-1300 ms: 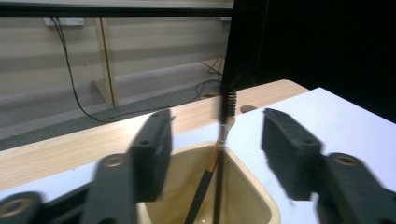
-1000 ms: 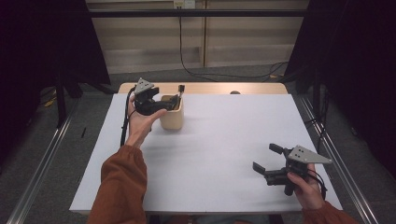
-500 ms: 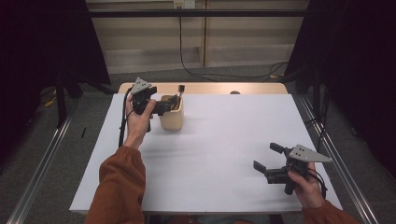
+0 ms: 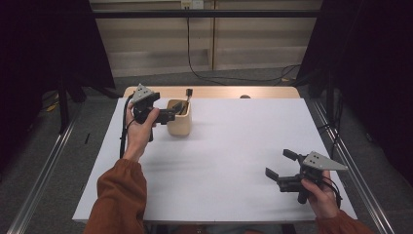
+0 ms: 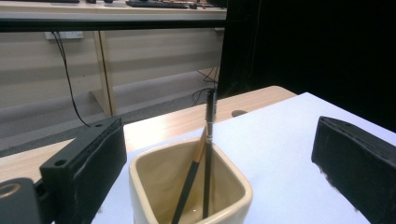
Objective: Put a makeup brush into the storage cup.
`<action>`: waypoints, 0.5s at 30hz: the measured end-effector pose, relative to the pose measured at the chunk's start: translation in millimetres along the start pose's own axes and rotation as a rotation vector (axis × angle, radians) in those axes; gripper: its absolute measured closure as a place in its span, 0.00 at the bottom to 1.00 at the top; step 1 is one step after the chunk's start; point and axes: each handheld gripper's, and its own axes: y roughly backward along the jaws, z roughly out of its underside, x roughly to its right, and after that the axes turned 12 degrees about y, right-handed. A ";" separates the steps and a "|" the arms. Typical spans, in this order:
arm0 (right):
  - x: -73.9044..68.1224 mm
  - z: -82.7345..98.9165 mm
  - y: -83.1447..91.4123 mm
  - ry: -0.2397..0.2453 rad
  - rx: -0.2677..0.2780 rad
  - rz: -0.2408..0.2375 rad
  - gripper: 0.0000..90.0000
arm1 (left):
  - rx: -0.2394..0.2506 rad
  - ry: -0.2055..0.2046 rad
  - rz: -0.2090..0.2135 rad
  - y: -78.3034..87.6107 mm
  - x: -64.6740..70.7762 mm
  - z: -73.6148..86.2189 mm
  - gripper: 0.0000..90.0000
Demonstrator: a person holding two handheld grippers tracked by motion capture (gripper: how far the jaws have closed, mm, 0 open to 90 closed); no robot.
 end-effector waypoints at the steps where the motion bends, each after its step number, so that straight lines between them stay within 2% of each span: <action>1: -0.2 0.1 -0.1 0.000 0.000 0.001 0.00 | -0.004 -0.001 0.006 0.9 0.9 0.4 0.03; 5: -0.7 -0.2 1.6 -0.001 0.000 0.006 0.00 | -0.001 0.000 0.003 5.4 5.4 0.4 0.03; 10: -2.8 -1.1 2.9 0.000 0.001 0.007 0.00 | 0.003 -0.019 0.008 16.8 10.7 2.2 0.03; 13: -3.4 -1.3 2.8 0.002 0.000 0.008 0.00 | 0.022 0.002 0.014 22.5 12.0 4.5 0.03; 15: -2.7 -0.8 2.8 0.003 -0.002 0.013 0.00 | 0.015 -0.011 0.014 24.6 14.2 6.7 0.03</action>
